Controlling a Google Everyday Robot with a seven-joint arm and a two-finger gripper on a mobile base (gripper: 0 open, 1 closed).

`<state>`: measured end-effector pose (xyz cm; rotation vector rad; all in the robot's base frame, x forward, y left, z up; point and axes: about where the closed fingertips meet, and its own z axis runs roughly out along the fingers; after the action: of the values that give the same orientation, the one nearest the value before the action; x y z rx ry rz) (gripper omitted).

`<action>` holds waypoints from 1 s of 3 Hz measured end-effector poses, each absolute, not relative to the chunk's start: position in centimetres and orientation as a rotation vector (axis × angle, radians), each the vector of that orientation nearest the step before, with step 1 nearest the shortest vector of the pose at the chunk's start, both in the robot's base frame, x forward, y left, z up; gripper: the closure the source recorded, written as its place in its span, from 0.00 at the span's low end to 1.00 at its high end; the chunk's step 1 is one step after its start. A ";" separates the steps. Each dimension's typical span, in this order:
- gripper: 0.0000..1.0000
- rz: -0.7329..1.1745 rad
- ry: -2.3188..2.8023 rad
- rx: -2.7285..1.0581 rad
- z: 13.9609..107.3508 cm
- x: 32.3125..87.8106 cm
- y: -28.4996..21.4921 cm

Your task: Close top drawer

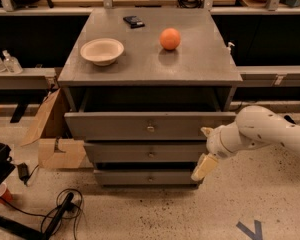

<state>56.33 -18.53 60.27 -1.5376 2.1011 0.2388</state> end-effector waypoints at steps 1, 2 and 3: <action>0.14 0.242 2.101 -1.540 60.2 56.3 -18.4; 0.37 0.244 2.100 -1.544 60.1 56.4 -18.3; 0.61 0.202 2.090 -1.535 61.1 58.7 -19.7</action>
Offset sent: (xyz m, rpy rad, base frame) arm 0.0019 0.0000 0.0002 -0.0010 0.0006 0.0032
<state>58.67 -19.72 61.07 -1.5350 2.0901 0.2016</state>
